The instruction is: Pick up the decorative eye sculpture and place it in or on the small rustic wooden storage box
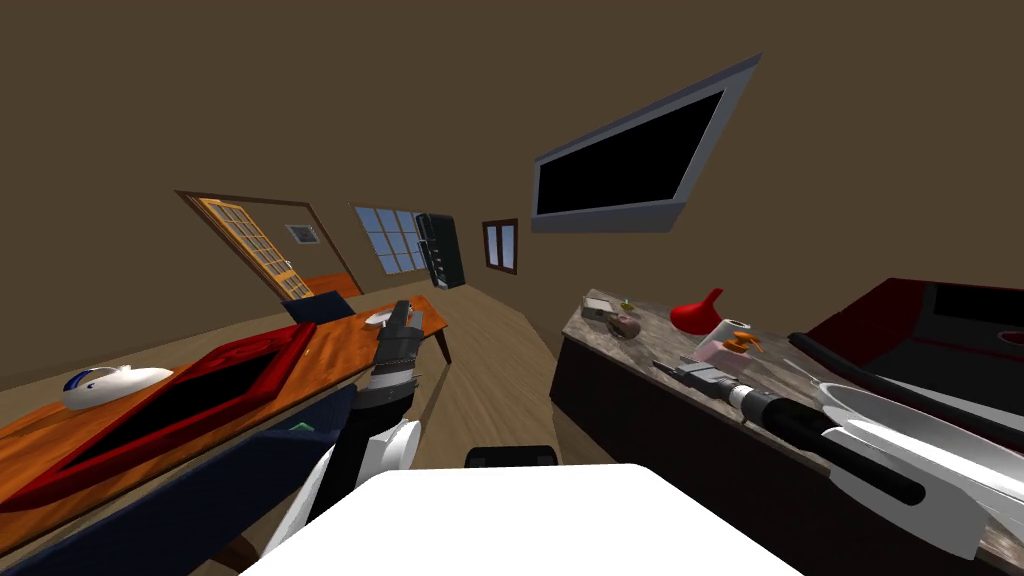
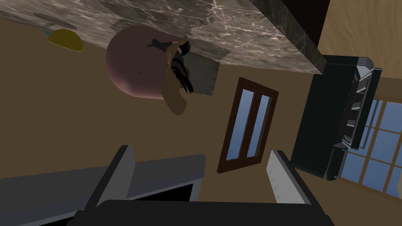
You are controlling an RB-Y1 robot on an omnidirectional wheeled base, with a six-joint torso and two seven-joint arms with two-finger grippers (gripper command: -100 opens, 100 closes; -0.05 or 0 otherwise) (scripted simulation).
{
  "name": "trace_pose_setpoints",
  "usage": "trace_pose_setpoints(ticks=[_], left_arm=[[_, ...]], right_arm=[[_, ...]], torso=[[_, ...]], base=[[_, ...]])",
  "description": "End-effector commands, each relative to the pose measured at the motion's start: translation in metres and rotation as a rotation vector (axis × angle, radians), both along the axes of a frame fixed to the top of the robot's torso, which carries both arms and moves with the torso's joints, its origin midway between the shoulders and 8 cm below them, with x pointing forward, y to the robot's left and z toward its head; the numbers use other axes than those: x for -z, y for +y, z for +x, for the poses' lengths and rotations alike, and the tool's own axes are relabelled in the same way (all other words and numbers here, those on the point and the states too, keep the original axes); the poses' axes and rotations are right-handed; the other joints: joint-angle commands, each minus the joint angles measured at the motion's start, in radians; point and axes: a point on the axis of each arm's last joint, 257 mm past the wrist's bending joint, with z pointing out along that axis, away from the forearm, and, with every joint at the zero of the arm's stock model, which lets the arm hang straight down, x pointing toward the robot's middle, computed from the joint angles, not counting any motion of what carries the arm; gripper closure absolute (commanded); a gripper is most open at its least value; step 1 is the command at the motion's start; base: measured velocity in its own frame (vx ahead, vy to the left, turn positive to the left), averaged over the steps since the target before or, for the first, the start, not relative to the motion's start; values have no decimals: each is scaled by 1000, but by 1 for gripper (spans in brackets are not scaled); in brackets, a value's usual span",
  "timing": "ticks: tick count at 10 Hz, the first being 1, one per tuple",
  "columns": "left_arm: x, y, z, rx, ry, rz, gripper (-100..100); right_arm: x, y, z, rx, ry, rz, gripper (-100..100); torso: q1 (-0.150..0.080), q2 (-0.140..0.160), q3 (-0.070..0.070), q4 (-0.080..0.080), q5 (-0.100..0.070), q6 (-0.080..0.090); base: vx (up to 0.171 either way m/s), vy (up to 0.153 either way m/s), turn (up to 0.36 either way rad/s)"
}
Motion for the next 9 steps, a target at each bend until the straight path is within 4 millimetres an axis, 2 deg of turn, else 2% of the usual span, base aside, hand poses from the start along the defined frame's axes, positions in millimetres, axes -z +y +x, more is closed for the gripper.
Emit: trace_pose_setpoints(ticks=[1, 2, 3, 5, 6, 8, 9], left_arm=[[0, 0, 0, 0, 0, 0, 0], [0, 0, 0, 0, 0, 0, 0], [0, 0, 0, 0, 0, 0, 0], [0, 0, 0, 0, 0, 0, 0], [0, 0, 0, 0, 0, 0, 0], [0, 0, 0, 0, 0, 0, 0], [0, 0, 0, 0, 0, 0, 0]], right_arm=[[0, -18, -11, 3, 51, -51, -100], [5, -33, -22, 11, 93, -82, -100], [-1, -35, -19, 0, 96, -100, -100], [2, -63, -39, 8, 181, -163, -100], [-4, -64, -36, 0, 184, -178, -100], [-3, -88, -55, 1, 267, -235, -100], [-7, -88, -53, -4, 268, -244, -100]], torso=[[0, 0, 0, 0, 0, 0], [0, -2, -1, 0, 0, 0], [1, -5, -3, -1, 0, 0], [1, -3, -2, -1, 0, 0], [2, -5, -3, -1, 0, 0], [0, -4, -2, -1, 0, 0], [1, -6, -3, -1, 0, -1]], base=[[92, 33, 60], [146, 62, 84], [99, 54, 25], [122, 62, 63], [121, 56, 31], [132, 45, 84], [113, 51, 23]])
